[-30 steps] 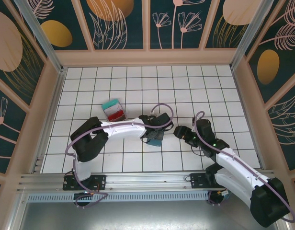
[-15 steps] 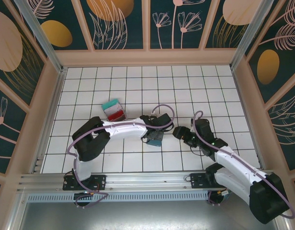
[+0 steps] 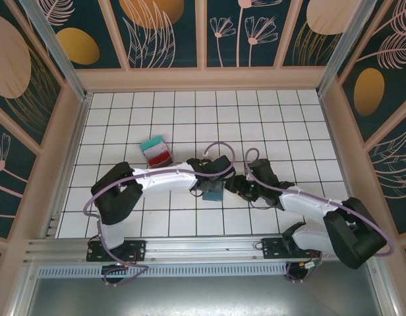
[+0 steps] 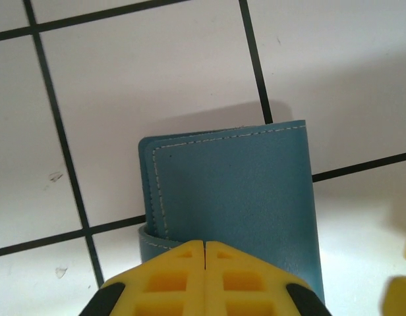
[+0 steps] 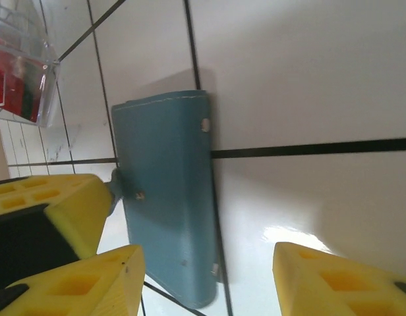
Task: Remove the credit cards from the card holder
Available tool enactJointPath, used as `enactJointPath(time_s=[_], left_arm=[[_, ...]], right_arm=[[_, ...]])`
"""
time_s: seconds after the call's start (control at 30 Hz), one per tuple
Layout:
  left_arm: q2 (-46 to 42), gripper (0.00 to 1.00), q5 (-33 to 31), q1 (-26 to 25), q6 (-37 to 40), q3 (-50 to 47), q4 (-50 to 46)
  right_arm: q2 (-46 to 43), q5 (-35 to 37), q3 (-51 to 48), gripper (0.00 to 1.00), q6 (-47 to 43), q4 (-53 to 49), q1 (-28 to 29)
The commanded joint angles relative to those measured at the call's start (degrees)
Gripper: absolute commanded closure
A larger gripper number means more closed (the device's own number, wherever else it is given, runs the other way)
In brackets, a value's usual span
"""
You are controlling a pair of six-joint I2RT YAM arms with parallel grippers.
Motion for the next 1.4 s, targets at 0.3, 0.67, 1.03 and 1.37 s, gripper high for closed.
enactJointPath(time_s=[0.3, 0.67, 1.03, 1.37], left_arm=[[-13.1, 1.0, -4.6, 0.0, -4.7, -2.9, -1.7], [-13.0, 1.0, -3.7, 0.1, -4.4, -3.6, -1.5], [-13.3, 1.0, -3.3, 0.1, -3.1, -2.2, -0.3], [-15.0, 1.0, -3.6, 0.0, -2.5, -1.8, 0.8]], right_arm=[[4.4, 1.0, 7.2, 0.31, -3.1, -1.1, 2.8], [6.6, 0.3, 7.4, 0.29, -3.5, -0.1, 3.3], [7.6, -1.5, 9.9, 0.24, -4.5, 1.8, 5.2], [9.9, -3.0, 10.5, 0.24, -5.4, 1.8, 5.3]])
